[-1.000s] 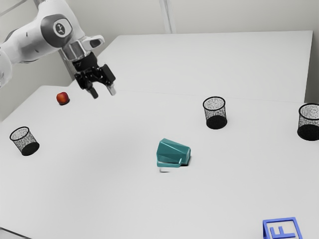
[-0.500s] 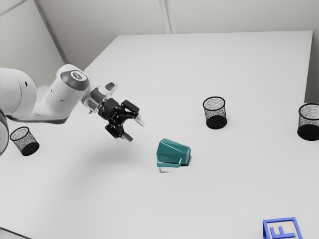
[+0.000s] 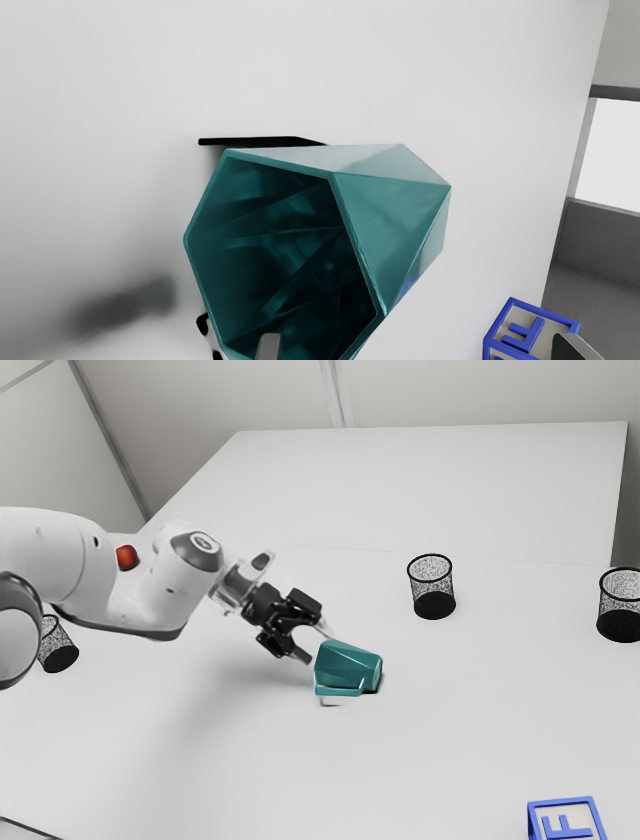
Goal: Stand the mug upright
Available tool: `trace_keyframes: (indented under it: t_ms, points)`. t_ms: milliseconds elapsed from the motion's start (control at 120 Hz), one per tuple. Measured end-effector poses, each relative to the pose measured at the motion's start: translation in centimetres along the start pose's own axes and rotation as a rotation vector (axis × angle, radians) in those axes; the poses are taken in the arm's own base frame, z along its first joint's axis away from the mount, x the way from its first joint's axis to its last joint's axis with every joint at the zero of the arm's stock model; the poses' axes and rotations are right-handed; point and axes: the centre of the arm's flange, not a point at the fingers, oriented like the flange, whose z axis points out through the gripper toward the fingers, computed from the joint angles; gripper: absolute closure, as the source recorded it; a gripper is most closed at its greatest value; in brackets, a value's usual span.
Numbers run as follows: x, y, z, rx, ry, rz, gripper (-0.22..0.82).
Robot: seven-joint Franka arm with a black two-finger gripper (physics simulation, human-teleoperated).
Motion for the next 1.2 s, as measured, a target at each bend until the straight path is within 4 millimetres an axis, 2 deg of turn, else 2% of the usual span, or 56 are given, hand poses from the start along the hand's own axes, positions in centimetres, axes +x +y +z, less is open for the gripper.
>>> trace_keyframes:
  t_ms: [125, 325, 525, 633, 792, 967, 1200]
  points:
    - [0.4, -0.4, 0.9, -0.004, 0.018, 0.013, 0.04]
    - [0.4, 0.2, 2.2, -0.018, 0.029, 0.042, 0.2]
    - [0.3, 0.7, 2.7, -0.033, 0.032, 0.05, 0.44]
    - [0.2, 1.7, 2.6, -0.04, 0.033, 0.064, 0.54]
    - [0.3, 3.1, 3.0, -0.046, 0.031, 0.085, 0.61]
    - [0.4, 3.7, 3.4, -0.044, 0.027, 0.089, 0.72]
    - [0.2, 4.6, 2.7, -0.038, 0.029, 0.105, 0.76]
